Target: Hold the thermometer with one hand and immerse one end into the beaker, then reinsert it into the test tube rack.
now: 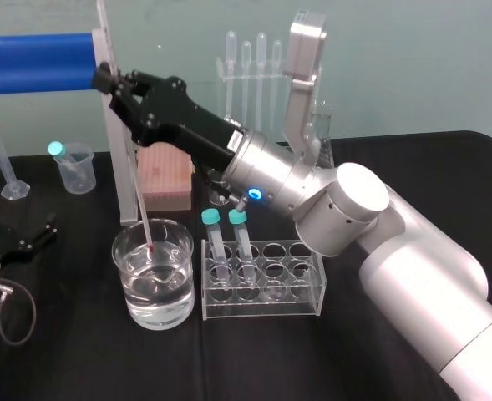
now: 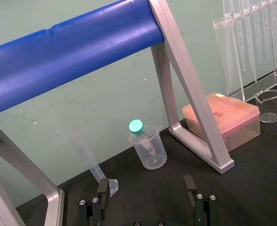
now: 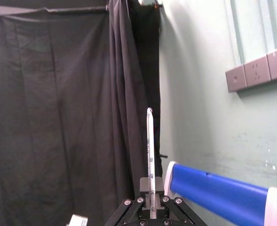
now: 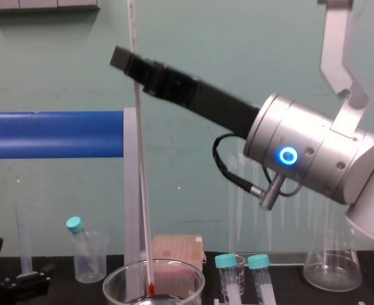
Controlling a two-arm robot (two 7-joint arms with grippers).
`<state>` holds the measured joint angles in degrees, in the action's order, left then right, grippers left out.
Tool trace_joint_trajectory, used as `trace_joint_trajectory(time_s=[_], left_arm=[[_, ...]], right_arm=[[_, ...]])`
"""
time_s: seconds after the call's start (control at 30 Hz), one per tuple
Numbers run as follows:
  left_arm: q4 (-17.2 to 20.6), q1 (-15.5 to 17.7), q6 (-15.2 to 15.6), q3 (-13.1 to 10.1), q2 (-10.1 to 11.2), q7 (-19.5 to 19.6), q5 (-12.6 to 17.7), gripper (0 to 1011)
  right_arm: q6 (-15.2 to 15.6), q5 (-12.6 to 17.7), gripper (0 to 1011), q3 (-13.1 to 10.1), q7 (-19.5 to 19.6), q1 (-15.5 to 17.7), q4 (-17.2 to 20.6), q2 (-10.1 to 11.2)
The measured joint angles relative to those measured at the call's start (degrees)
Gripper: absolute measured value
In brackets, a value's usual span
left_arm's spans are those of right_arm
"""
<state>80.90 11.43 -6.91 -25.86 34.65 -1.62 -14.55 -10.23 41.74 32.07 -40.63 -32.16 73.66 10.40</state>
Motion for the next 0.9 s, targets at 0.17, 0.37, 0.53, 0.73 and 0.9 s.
trace_joint_trajectory(time_s=[0.17, 0.37, 0.53, 0.73, 0.9], left_arm=[[0.00, 0.00, 0.00, 0.00, 0.00, 0.00, 0.00, 1008], [0.00, 0.00, 0.00, 0.00, 0.00, 0.00, 0.00, 1008], [0.00, 0.00, 0.00, 0.00, 0.00, 0.00, 0.00, 1008], [0.00, 0.00, 0.00, 0.00, 0.00, 0.00, 0.00, 1008], [0.00, 0.00, 0.00, 0.00, 0.00, 0.00, 0.00, 1008]], right_arm=[[-0.02, -0.83, 57, 0.65, -0.04, -0.06, -1.54, -0.13], [-0.01, -1.36, 57, 0.78, -0.04, 0.17, -2.60, -0.04], [-0.02, -1.72, 57, 0.89, -0.51, 0.17, -3.58, -0.17], [-0.09, -2.19, 57, 1.35, -1.18, 0.13, -4.53, -0.52], [-0.09, -2.57, 57, 1.59, -1.30, 0.17, -4.87, -0.64]])
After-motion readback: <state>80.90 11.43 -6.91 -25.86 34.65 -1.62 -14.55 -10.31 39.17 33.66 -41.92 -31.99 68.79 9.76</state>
